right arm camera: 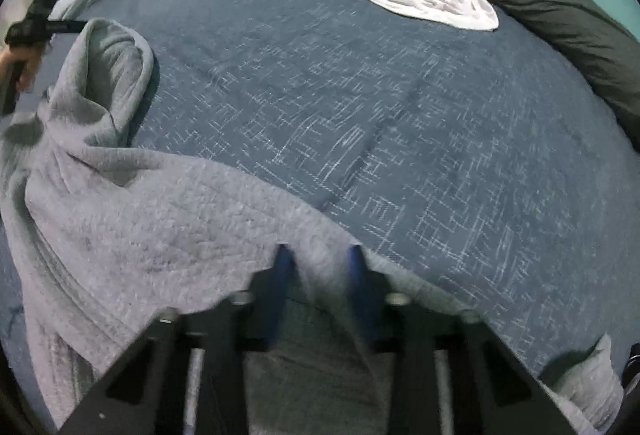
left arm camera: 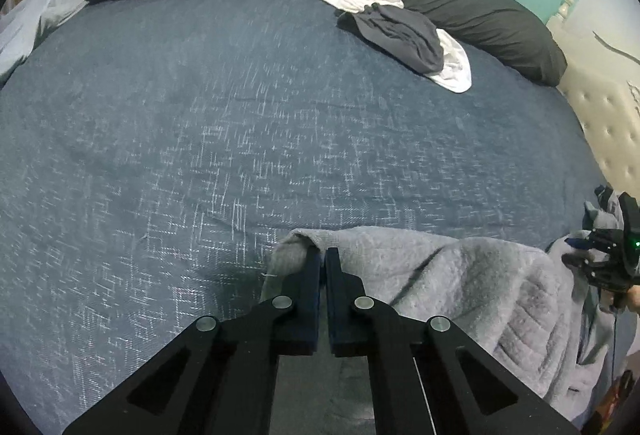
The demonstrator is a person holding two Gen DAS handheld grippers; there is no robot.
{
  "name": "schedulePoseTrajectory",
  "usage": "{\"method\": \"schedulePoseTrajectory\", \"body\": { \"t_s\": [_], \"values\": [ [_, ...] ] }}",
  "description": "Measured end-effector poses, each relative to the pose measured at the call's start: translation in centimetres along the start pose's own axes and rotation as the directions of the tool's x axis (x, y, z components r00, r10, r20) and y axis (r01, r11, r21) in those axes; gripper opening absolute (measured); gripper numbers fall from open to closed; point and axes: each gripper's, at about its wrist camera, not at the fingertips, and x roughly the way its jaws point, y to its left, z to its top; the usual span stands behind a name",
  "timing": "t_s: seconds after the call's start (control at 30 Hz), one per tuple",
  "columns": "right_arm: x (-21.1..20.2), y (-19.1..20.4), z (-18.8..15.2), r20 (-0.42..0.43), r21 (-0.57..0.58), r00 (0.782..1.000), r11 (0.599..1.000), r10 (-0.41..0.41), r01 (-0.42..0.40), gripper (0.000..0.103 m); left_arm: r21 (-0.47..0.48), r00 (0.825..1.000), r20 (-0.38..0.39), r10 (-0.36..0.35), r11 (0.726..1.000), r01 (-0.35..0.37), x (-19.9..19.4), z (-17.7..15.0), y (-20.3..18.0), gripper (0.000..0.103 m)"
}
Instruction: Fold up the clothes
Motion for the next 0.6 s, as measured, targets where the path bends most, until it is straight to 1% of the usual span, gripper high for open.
{"method": "schedulePoseTrajectory", "body": {
  "t_s": [0.07, 0.1, 0.2, 0.27, 0.4, 0.47, 0.6],
  "values": [
    [-0.6, -0.1, -0.1, 0.021, 0.004, 1.000, 1.000, -0.004, 0.004, 0.005, -0.004, 1.000, 0.021, 0.001, 1.000, -0.001, -0.9, 0.2, 0.0, 0.002],
    [-1.0, -0.2, -0.2, 0.034, 0.006, 0.999, 1.000, -0.006, 0.006, 0.005, -0.007, 0.999, 0.035, 0.002, 1.000, -0.002, -1.5, 0.3, 0.0, 0.002],
    [-3.2, -1.0, -0.4, 0.105, 0.030, 0.994, 0.999, -0.014, 0.011, 0.004, -0.016, 0.997, 0.075, 0.005, 1.000, -0.004, -3.3, 0.7, 0.2, 0.002],
    [-4.7, -1.5, -0.4, 0.145, 0.035, 0.989, 0.999, -0.037, 0.032, 0.003, -0.031, 0.994, 0.105, 0.015, 0.999, -0.012, -4.6, 1.1, 0.6, 0.002],
    [-8.0, -2.1, -0.3, 0.236, 0.070, 0.969, 0.996, -0.075, 0.060, 0.003, -0.077, 0.988, 0.155, 0.026, 0.997, -0.014, -7.0, 2.1, 2.1, 0.002],
    [-9.2, -3.2, 0.5, 0.283, 0.105, 0.955, 0.992, -0.092, 0.065, 0.003, -0.108, 0.985, 0.169, 0.029, 0.994, -0.011, -7.7, 2.6, 2.9, 0.002],
    [-10.6, -5.0, 2.0, 0.320, 0.181, 0.939, 0.981, -0.124, 0.067, 0.003, -0.166, 0.984, 0.174, 0.028, 0.986, 0.001, -8.0, 3.5, 4.4, 0.002]
  ]
}}
